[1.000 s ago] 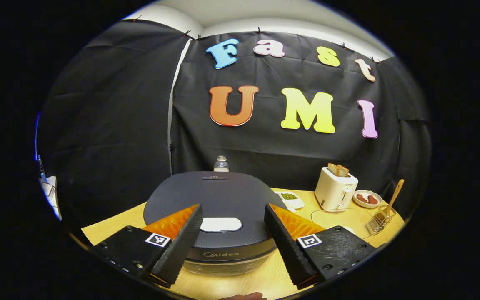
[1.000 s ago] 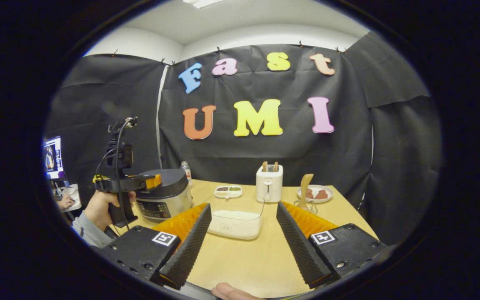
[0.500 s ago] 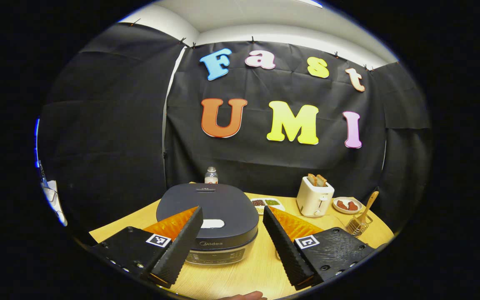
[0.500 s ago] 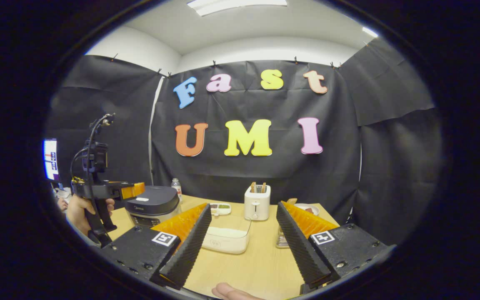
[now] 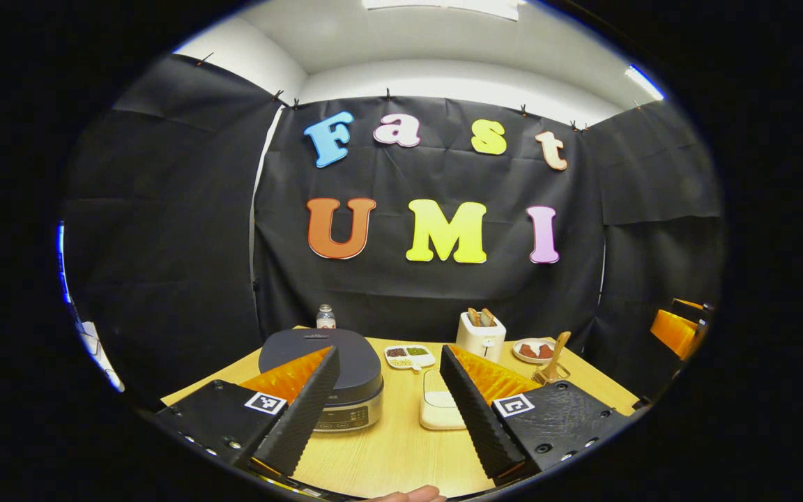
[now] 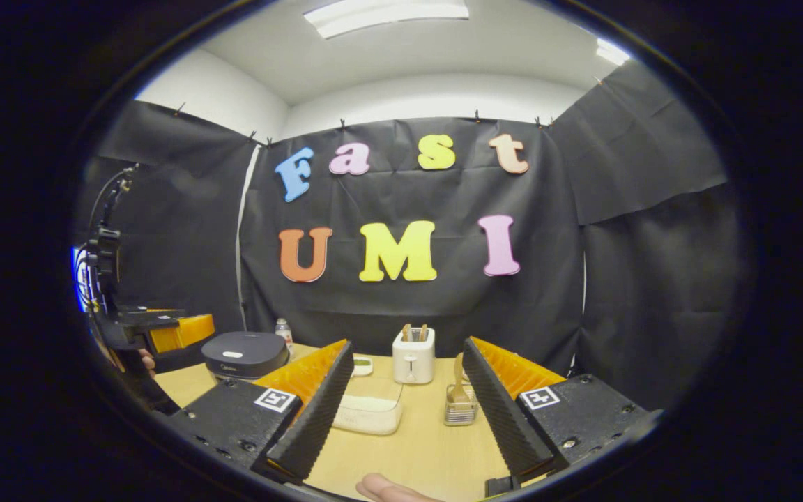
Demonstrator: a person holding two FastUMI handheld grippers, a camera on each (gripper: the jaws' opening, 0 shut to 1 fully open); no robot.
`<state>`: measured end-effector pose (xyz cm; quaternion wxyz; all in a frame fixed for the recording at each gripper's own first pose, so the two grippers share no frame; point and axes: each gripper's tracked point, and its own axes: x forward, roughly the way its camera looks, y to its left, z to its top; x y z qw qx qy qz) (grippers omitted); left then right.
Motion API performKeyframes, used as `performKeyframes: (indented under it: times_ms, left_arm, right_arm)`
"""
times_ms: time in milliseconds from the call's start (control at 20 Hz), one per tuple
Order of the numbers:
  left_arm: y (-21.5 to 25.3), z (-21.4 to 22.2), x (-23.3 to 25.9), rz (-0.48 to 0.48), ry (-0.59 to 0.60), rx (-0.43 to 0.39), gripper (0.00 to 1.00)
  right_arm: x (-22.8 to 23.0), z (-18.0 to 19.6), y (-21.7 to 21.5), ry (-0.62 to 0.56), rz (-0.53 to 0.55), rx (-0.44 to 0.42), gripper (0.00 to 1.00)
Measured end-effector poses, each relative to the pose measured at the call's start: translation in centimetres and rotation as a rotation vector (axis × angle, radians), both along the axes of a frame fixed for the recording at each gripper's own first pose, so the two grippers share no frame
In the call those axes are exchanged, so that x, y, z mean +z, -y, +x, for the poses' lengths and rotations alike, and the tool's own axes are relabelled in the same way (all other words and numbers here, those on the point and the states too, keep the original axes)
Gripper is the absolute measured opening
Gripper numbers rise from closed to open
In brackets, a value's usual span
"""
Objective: Close the left gripper, press the button to open the rice cooker; take a wooden spoon from the chopstick holder with the right hand, scoop a spoonful of rice and pour it into the rice cooker, then put the wooden spoon back into the chopstick holder.
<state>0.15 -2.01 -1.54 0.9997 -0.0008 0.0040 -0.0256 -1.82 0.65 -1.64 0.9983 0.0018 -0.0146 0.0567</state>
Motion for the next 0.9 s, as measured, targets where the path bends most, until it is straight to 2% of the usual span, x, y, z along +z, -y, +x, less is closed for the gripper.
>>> performKeyframes:
  times_ms: [50, 100, 150, 200, 400, 450, 500, 550, 600, 650, 900]
  left_arm:
    - [0.4, -0.7, 0.2, 0.005, 0.009, -0.006, 0.93]
    - [0.7, -1.3, 0.3, 0.011, 0.017, -0.008, 0.93]
    - [1.1, -1.9, 0.3, 0.013, 0.019, -0.017, 0.93]
    - [1.5, -2.3, 0.2, 0.013, 0.020, -0.024, 0.95]
    - [1.7, -4.3, -0.7, -0.006, 0.026, -0.020, 0.95]
    - [1.8, -4.7, -1.0, -0.011, 0.026, -0.022, 0.95]
    - [1.9, -5.0, -1.1, -0.010, 0.027, -0.024, 0.95]
    - [2.2, -5.4, -1.2, -0.007, 0.034, -0.032, 0.95]
    - [2.3, -5.8, -1.0, -0.006, 0.046, -0.037, 0.95]
    - [2.2, -6.2, -0.8, 0.001, 0.056, -0.033, 0.95]
    - [2.6, -6.6, -1.4, -0.011, 0.047, -0.055, 0.94]
  right_arm:
    - [0.0, -0.3, 0.3, 0.001, 0.002, -0.006, 1.00]
    - [0.0, -0.7, 0.6, 0.002, 0.003, -0.012, 1.00]
    - [-0.1, -1.1, 0.9, 0.002, 0.008, -0.014, 0.96]
    - [-0.3, -1.5, 1.0, 0.001, 0.015, -0.015, 1.00]
    - [-1.5, -2.7, 2.1, -0.017, 0.049, -0.026, 1.00]
    - [-1.9, -2.9, 2.3, -0.023, 0.059, -0.023, 0.95]
    - [-2.3, -3.1, 2.3, -0.023, 0.061, -0.014, 1.00]
    - [-2.5, -3.2, 2.3, -0.020, 0.055, -0.004, 1.00]
    - [-2.8, -3.1, 2.7, -0.023, 0.045, -0.007, 0.95]
    - [-3.1, -3.1, 3.4, -0.025, 0.039, -0.020, 1.00]
    - [-3.7, -3.0, 4.3, -0.040, 0.037, -0.047, 1.00]
